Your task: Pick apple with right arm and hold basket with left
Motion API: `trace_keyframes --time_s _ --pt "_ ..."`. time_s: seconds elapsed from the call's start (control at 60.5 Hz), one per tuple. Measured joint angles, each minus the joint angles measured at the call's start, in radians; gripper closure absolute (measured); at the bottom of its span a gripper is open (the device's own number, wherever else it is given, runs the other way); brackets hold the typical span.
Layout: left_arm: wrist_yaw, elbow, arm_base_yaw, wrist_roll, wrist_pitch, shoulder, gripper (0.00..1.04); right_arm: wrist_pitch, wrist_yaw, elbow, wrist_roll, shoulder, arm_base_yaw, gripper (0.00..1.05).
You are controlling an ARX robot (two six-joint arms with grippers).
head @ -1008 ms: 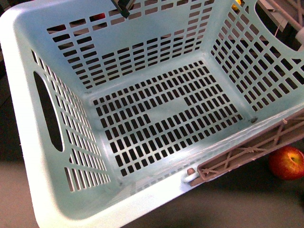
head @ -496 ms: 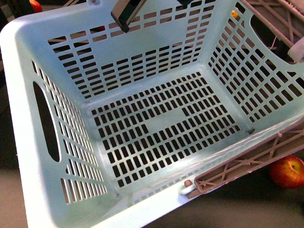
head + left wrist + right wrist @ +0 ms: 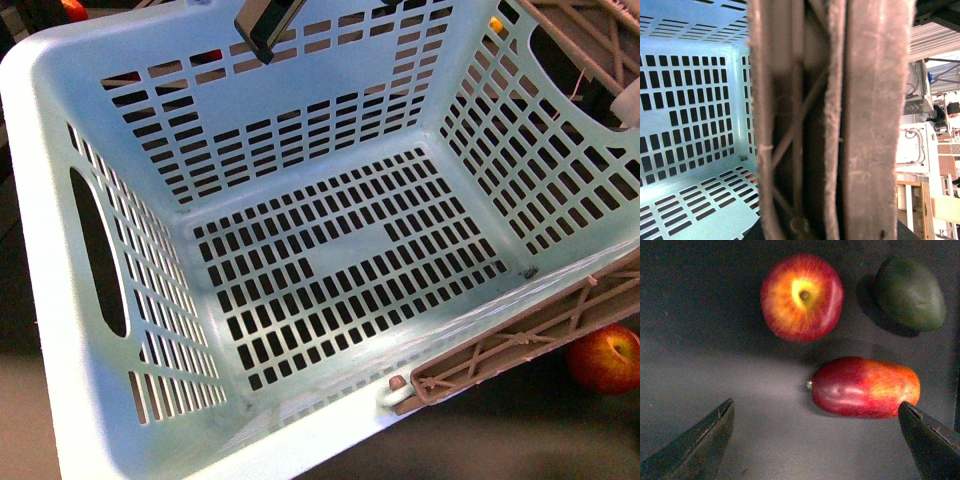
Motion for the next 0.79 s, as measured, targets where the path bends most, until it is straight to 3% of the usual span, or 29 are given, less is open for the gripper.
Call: trace_keyframes --time_s 0.793 --pt "-0.002 0.000 0.000 0.000 0.000 0.000 0.90 -0.170 0.072 0.369 0.080 0.256 0.089 0.09"
